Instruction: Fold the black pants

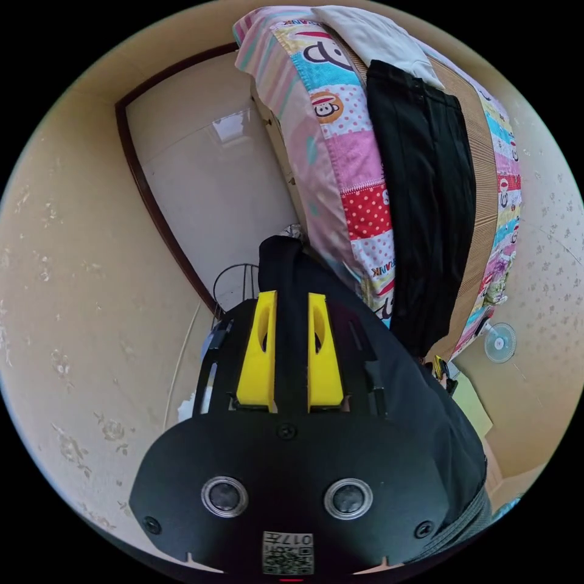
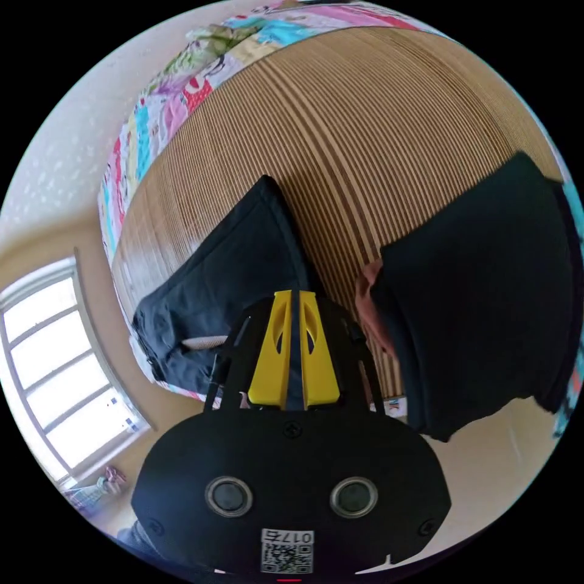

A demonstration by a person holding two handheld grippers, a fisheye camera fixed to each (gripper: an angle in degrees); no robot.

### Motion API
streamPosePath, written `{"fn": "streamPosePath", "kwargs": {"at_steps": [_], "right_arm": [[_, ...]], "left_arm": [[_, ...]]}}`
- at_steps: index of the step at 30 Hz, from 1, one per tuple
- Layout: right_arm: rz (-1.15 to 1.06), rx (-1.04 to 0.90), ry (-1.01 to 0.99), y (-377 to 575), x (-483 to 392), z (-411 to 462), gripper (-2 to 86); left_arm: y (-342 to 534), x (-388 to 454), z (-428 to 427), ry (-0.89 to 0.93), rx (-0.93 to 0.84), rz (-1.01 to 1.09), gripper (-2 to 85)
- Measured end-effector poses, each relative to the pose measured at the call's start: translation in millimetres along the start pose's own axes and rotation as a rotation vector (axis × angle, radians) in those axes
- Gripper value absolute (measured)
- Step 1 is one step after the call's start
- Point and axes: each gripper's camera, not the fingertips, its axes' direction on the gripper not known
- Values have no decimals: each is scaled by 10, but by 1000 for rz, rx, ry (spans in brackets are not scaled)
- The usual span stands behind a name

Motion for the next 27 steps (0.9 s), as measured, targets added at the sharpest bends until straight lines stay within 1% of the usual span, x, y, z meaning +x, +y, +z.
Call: {"fn": "streamPosePath", "kwargs": {"at_steps": [1,3,5,7,8,11,13,14,16,19,22,25,27], "right_arm": [[16,47,-52,218,43,-51,21],[39,61,-146,554,125,-38,20],[71,24,-258,882,248,66,22],[160,-58,-404,1329,477,297,23],[191,-72,-438,1452,545,354,24],[368,-81,-607,2028,873,520,26],[524,-33,-764,2471,1095,583,30],[568,-21,-801,2576,1142,598,31],[734,52,-930,2966,1291,615,40],[898,148,-1026,3339,1395,561,59],[978,192,-1048,3533,1414,480,77],[989,225,-1053,3588,1333,375,85],[973,240,-1058,3575,1242,321,86]], "left_arm": [[-50,-7,-35,3,-1,3,83],[-152,-4,-97,20,-3,11,83],[-290,20,-156,47,-11,23,83],[-525,92,-245,82,-18,37,83],[-590,118,-270,91,-19,40,84],[-943,272,-406,166,-13,55,88],[-1244,403,-522,252,0,54,97],[-1320,435,-552,276,6,54,98],[-1614,554,-663,355,21,52,101],[-1924,673,-790,391,24,35,108],[-2184,757,-887,392,13,19,114],[-2434,817,-923,368,-40,5,125],[-2565,840,-964,353,-43,-5,128]]}}
